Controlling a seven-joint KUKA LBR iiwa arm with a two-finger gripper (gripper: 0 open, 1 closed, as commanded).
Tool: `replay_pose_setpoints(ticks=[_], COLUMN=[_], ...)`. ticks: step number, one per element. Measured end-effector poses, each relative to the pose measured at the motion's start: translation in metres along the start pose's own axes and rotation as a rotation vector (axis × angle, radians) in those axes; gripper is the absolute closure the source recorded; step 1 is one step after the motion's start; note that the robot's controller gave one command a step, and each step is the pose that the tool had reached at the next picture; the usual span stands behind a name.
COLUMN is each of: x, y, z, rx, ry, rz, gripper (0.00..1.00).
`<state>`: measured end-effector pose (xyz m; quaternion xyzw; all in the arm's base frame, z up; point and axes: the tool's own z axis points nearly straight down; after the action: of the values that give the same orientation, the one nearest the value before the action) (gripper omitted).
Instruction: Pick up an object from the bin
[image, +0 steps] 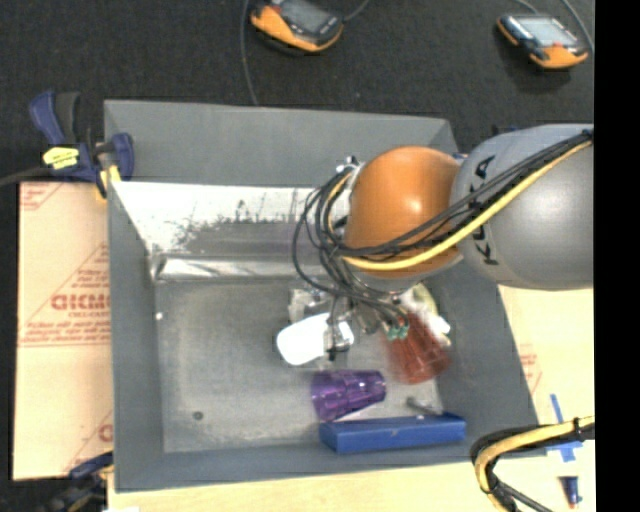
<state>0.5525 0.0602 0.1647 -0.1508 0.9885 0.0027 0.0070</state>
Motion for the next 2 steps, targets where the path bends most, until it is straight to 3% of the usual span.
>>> replay_pose_setpoints(ticks=[1, 2], x=[-0.024, -0.022], y=[0.003, 0.001], z=[0.047, 0.004], rx=[0.003, -0.001], ry=[-0.009, 0.002], rz=[-0.188, -0.184], gripper=[1.0, 1.0])
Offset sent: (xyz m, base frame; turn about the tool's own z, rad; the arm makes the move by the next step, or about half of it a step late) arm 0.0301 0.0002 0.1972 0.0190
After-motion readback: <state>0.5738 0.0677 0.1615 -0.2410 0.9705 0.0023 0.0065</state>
